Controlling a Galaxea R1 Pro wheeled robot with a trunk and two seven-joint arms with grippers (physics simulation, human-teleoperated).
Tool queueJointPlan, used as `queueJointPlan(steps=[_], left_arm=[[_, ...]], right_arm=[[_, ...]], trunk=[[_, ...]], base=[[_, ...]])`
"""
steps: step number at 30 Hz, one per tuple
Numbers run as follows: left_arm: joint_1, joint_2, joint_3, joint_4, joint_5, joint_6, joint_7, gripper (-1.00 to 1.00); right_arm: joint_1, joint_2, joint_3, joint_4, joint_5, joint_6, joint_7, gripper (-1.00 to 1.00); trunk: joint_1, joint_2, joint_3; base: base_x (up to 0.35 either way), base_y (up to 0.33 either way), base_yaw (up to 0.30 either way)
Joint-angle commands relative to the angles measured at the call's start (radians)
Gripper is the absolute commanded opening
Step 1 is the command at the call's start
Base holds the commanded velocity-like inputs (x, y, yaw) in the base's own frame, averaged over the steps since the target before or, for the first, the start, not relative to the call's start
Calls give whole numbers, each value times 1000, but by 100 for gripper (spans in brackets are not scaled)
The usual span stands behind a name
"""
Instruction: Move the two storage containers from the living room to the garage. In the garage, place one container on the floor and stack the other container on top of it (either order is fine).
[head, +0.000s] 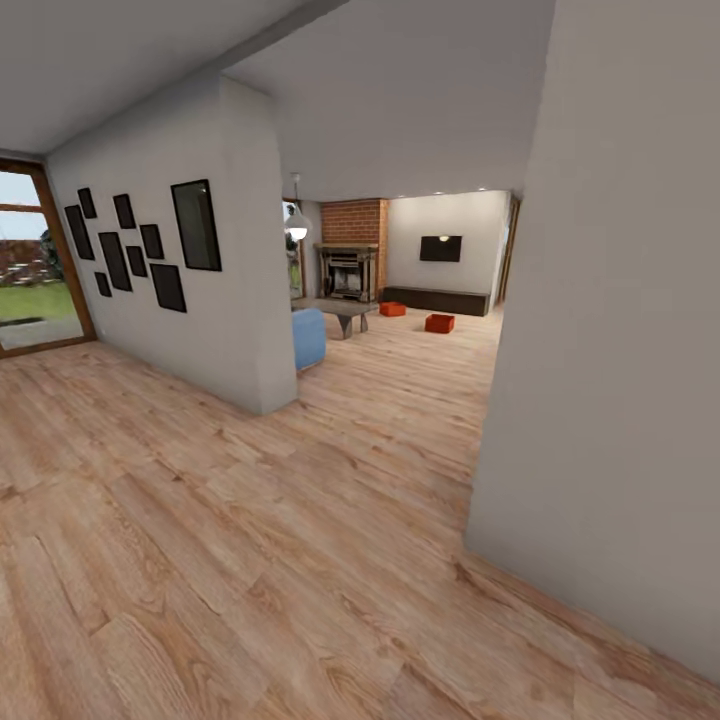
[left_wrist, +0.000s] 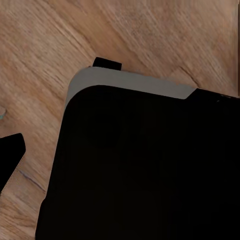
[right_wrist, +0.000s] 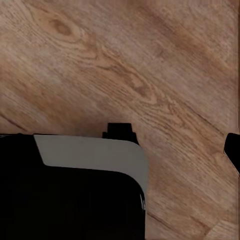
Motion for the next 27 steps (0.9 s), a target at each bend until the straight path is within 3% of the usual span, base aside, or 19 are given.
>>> queueJointPlan(steps=[1,27], left_arm=[[0,0,5,0,2,-3,1,100],[0,1,6,0,4,-3,-2,100]], right_arm=[[-1,-1,9,3,-10,-6,1,100],[-1,-3,10,3,-9,-4,1,100]], trunk=[[1,0,-1],[1,0,-1]], base=[[324,0,0],[324,0,0]])
